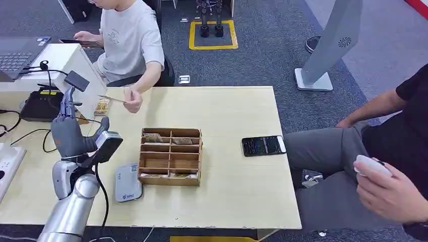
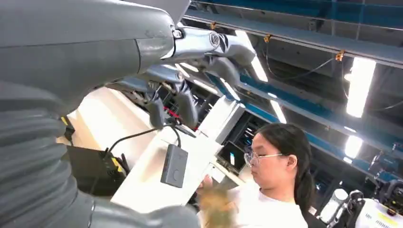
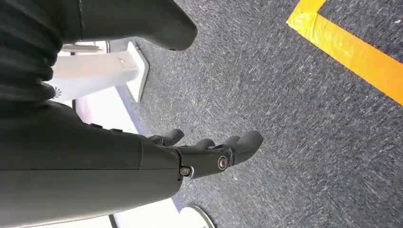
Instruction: Pass the card to the sensor for recognition and then transmit it.
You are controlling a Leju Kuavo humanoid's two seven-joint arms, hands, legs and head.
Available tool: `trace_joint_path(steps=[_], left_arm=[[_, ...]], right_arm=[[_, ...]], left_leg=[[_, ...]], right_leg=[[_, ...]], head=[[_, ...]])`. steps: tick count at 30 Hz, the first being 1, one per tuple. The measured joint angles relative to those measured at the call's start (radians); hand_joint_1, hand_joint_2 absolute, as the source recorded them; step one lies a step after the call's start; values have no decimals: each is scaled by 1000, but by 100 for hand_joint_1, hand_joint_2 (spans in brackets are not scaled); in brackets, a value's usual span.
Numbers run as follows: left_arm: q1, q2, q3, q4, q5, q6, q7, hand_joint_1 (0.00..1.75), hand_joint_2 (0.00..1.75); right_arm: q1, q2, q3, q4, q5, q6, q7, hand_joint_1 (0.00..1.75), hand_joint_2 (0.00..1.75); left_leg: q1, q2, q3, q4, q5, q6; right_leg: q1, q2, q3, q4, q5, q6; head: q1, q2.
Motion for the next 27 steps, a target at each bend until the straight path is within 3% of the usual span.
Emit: trace_joint_path(steps=[11, 14, 16, 17, 18, 20, 24, 27], left_arm=[[-2, 5, -8, 0, 8, -3, 3, 0, 175], [-2, 3, -16, 0, 36, -30, 26, 0, 175], [1, 3, -22, -10, 92, -124, 51, 0, 175], [9, 8, -31, -24, 126, -198, 53, 0, 175], [21, 26, -56, -57, 156, -325, 45, 0, 175], [58, 60, -96, -121, 178, -447, 26, 0, 175], [160, 137, -185, -309, 188, -608, -34, 0, 175], [200, 172, -271, -404, 166, -668, -38, 0, 175]], right_arm=[[-1, 0, 0, 0, 0, -2, 0, 0, 175], [0, 0, 0, 0, -2, -8, 1, 0, 175], [1, 0, -2, 0, -11, -15, 1, 0, 175], [4, 0, -4, 0, -13, -15, -2, 0, 175], [6, -2, -9, 0, -22, -15, -8, 0, 175], [11, -4, -15, 0, -29, -15, -15, 0, 175], [22, -9, -30, 0, -37, -14, -12, 0, 175], [19, -9, -38, 0, -39, -20, -19, 0, 175]], left_leg=[[0, 0, 0, 0, 0, 0], [0, 0, 0, 0, 0, 0], [0, 0, 0, 0, 0, 0], [0, 0, 0, 0, 0, 0], [0, 0, 0, 0, 0, 0], [0, 2, 0, 0, 0, 0], [0, 4, -1, 0, -2, 1], [0, 2, -2, 0, -2, 1]], right_leg=[[0, 0, 0, 0, 0, 0], [0, 0, 0, 0, 0, 0], [0, 0, 0, 0, 0, 0], [0, 0, 0, 0, 0, 0], [0, 0, 0, 0, 0, 0], [0, 2, 0, 0, 0, 0], [0, 4, -2, 0, -1, 0], [0, 3, -2, 0, -1, 0]], head=[[0, 0], [0, 0], [0, 0], [0, 0], [0, 0], [0, 0], [0, 0], [0, 0]])
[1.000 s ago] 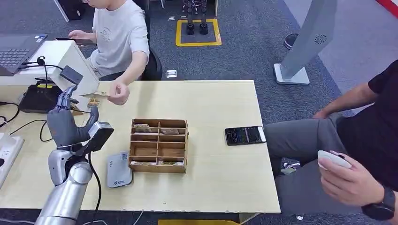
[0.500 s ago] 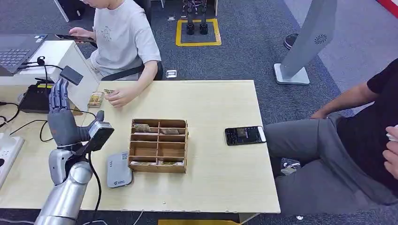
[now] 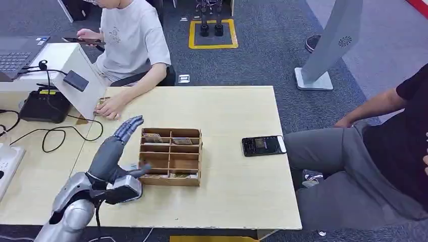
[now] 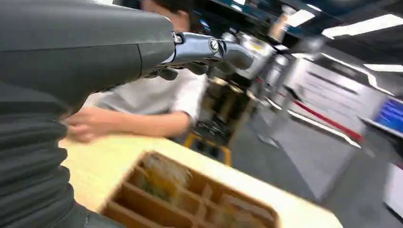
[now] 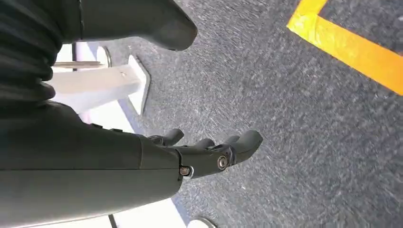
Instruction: Pass the card to the sensor for recognition and then transmit it.
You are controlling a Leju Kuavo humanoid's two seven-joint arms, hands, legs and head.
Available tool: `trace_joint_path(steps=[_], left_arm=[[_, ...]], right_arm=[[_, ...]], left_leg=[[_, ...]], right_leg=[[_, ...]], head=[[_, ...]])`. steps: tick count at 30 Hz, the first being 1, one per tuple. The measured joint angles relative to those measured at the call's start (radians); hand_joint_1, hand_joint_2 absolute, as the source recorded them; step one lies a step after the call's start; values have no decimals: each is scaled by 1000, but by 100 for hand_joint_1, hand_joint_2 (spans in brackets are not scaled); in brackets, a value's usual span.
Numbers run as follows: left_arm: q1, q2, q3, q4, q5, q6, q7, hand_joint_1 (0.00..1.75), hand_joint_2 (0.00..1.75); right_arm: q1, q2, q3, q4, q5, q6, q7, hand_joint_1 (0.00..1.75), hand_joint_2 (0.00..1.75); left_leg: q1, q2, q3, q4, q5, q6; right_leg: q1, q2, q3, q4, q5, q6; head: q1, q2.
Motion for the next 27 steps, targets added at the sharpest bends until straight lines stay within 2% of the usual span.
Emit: trace_joint_path(steps=[6, 11, 13, 16, 20, 23, 27], left_arm=[[22, 43, -143, -72, -61, -1, 18, 0, 175], [27, 63, -195, -105, -68, 5, 17, 0, 175], [26, 71, -211, -111, -119, 18, 45, 0, 175], [23, 90, -252, -106, -255, 50, 116, 0, 175], [12, 98, -298, -59, -440, 139, 232, 0, 175], [11, 103, -306, -25, -438, 169, 256, 0, 175], [12, 109, -306, -4, -423, 174, 260, 0, 175]], right_arm=[[-5, 0, -16, 0, -2, -1, 8, 0, 175], [-5, 0, -21, 0, -3, 0, 13, 0, 175], [-5, 0, -23, 0, -4, 0, 15, 0, 175], [-5, 0, -33, 0, -1, 5, 15, 0, 175], [-5, 0, -40, 0, 6, 5, 18, 0, 175], [-4, 0, -45, 0, 7, 3, 15, 0, 175], [-4, 0, -49, 0, 10, -1, 15, 0, 175]], left_leg=[[0, 0, 0, 0, 0, 0], [0, 0, 1, 0, 0, 0], [0, 0, 1, 0, 0, 0], [0, 0, 0, 0, 0, 0], [0, 0, 0, 0, 0, 0], [0, 0, 0, 0, 0, 0], [0, 0, 0, 0, 0, 0]], right_leg=[[0, 0, 0, 0, 1, 0], [0, 0, 0, 0, 1, 0], [0, 0, 0, 0, 1, 0], [0, 0, 0, 0, 1, 0], [0, 0, 0, 0, 1, 0], [0, 0, 0, 0, 1, 0], [0, 0, 0, 0, 1, 0]], head=[[0, 0], [0, 0], [0, 0], [0, 0], [0, 0], [0, 0], [0, 0]])
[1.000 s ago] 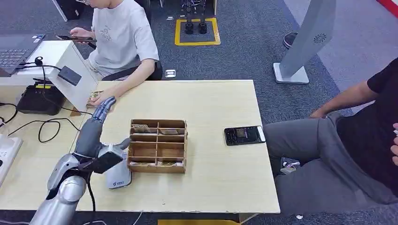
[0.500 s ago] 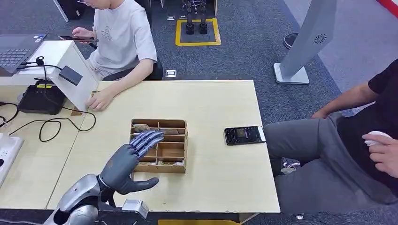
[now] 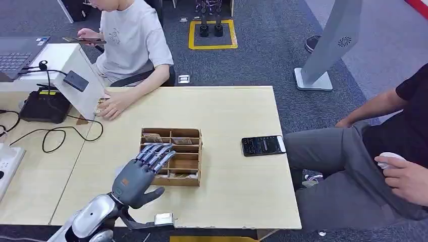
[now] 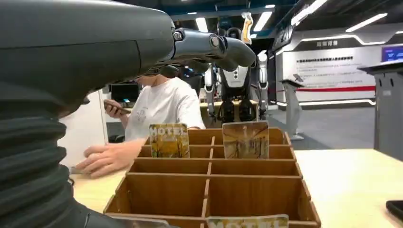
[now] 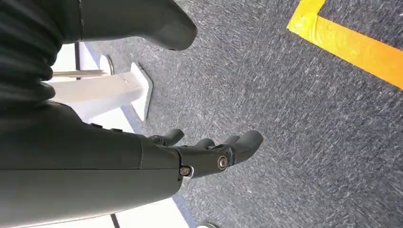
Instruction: Pass the card to the sensor for recognition and then transmit it.
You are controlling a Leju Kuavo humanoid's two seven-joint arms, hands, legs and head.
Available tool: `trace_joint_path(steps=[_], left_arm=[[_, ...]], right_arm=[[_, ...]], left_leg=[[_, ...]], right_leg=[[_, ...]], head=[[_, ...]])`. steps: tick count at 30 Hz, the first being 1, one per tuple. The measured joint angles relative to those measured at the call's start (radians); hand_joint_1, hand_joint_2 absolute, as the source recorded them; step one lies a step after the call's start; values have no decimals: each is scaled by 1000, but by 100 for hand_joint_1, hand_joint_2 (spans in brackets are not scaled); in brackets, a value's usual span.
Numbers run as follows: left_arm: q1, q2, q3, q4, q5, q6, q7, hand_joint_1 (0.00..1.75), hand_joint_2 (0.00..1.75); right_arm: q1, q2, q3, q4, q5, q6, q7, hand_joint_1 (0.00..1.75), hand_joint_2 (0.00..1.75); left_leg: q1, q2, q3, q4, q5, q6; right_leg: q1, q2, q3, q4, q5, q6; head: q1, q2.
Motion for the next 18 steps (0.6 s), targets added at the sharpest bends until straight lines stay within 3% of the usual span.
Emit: trace_joint_path(steps=[18], left_arm=[[0, 28, 3, 71, 8, -5, 10, 0, 175]], right_arm=[[2, 0, -15, 0, 0, 0, -6, 0, 175]], left_leg=[[0, 0, 0, 0, 0, 0]], right_leg=[[0, 0, 0, 0, 0, 0]], head=[[0, 0]])
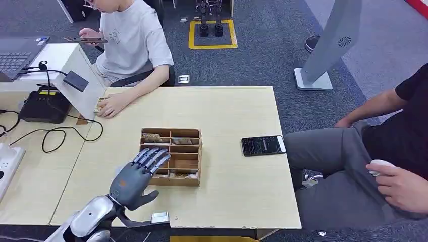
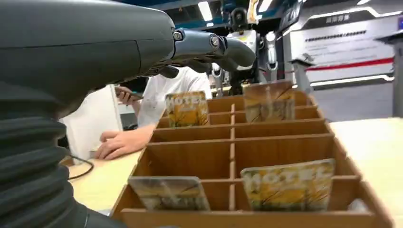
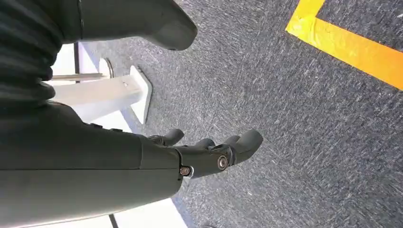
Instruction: Pass the card to the sensor for recognition and then transmit it.
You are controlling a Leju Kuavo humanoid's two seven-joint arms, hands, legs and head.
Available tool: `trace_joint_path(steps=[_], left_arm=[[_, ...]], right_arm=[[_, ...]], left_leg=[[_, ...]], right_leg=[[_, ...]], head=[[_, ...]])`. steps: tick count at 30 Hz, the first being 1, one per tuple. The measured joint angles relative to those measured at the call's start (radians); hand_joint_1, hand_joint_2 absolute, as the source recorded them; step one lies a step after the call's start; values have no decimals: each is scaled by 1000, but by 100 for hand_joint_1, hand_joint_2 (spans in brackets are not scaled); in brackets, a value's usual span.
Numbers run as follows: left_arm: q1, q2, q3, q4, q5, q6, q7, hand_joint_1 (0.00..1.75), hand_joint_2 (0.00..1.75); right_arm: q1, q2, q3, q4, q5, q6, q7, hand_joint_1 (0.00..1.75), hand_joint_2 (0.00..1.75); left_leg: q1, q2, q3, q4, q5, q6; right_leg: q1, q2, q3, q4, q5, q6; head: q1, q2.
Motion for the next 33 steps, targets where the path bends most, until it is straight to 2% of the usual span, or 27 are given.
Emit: trace_joint_path(steps=[15, 33], left_arm=[[11, -4, 37, 43, 7, 0, 2, 0, 175], [17, -53, 56, 82, 2, 22, 6, 0, 175]], right_arm=[[0, 0, 0, 0, 16, -6, -4, 0, 175], [-1, 0, 0, 0, 28, -7, -2, 0, 175]], left_leg=[[0, 0, 0, 0, 0, 0], [0, 0, 0, 0, 0, 0]], right_leg=[[0, 0, 0, 0, 0, 0], [0, 0, 0, 0, 0, 0]], head=[[0, 0], [0, 0]])
